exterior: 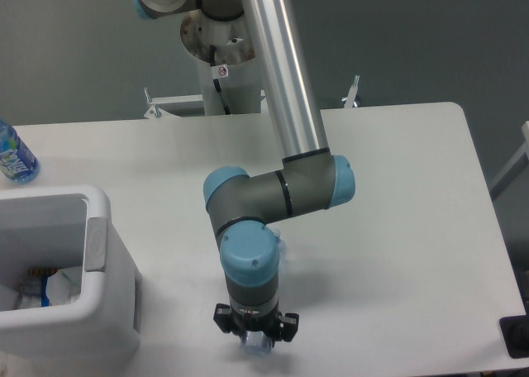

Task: Place the trash in the trash can
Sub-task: 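Lift the bottle and carry it toward the white bin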

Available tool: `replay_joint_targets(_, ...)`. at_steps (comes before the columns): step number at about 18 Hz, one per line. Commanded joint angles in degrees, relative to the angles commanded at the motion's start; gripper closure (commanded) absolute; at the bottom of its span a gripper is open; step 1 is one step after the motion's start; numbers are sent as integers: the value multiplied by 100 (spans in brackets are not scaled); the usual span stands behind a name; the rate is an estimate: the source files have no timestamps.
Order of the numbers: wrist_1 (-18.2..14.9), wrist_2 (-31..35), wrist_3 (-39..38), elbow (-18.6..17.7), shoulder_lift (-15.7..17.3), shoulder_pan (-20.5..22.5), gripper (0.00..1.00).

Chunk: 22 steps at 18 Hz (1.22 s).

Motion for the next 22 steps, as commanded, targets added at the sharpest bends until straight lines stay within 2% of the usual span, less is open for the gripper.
replay_joint_targets(2, 96, -247, -167, 211, 237, 105, 45)
replay_joint_targets(3, 279, -378, -307, 351, 308, 141, 45)
replay_joint_targets(4, 638, -623, -752, 535, 361, 193, 45)
replay_joint_targets(6, 1131, -827, -1221, 695, 475, 281, 45)
replay_joint_targets(8, 1414, -950, -1546, 862, 554, 282, 45)
replay_joint_targets(10, 1433, -1021, -1871, 1003, 712, 273, 45)
replay_joint_targets(16, 1433, -1056, -2575, 933, 1266, -52, 45)
replay_joint_targets(19, 1433, -1056, -2953, 907, 1416, -254, 45)
replay_joint_targets(22, 1433, -1056, -3033, 863, 1425, -605, 45)
